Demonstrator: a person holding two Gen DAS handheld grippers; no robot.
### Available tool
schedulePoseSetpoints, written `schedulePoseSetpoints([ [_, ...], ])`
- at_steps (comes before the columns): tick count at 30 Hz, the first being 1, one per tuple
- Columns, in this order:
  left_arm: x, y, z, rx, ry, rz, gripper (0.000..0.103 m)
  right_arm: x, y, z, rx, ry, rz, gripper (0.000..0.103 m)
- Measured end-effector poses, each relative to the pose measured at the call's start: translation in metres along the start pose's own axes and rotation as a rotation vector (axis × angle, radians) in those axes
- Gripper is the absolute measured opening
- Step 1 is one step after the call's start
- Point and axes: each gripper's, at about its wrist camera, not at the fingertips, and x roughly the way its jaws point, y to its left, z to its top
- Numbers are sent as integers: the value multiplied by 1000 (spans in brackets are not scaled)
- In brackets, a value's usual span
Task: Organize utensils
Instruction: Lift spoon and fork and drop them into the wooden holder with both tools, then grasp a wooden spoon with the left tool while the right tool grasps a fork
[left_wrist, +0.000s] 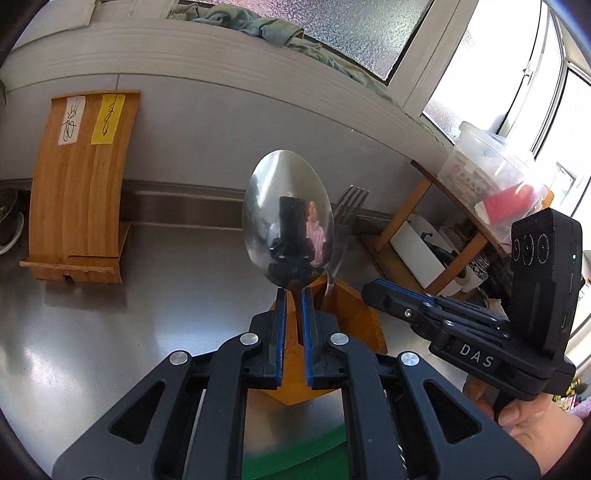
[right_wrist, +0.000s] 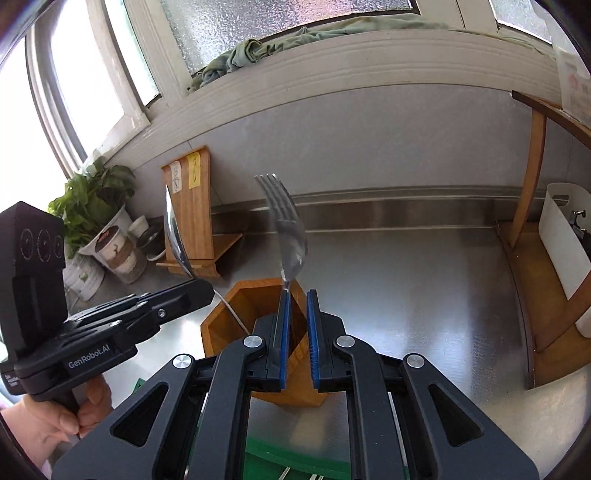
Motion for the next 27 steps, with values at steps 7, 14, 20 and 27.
schedulePoseSetpoints([
  [7,-35,3,-2,-42,-61,-3,29,-28,1,-3,-2,-19,-10,28],
  [14,-74,11,-21,-96,-76,27,53,-67,-3,-31,27,-26,-27,49],
  [20,-102,6,-53,-135,-2,-1,82,-88,-2,-66,76,142,11,77],
  [27,-112,5,-93,-188,147,-8,92,-105,-2,-102,102,291,14,77],
])
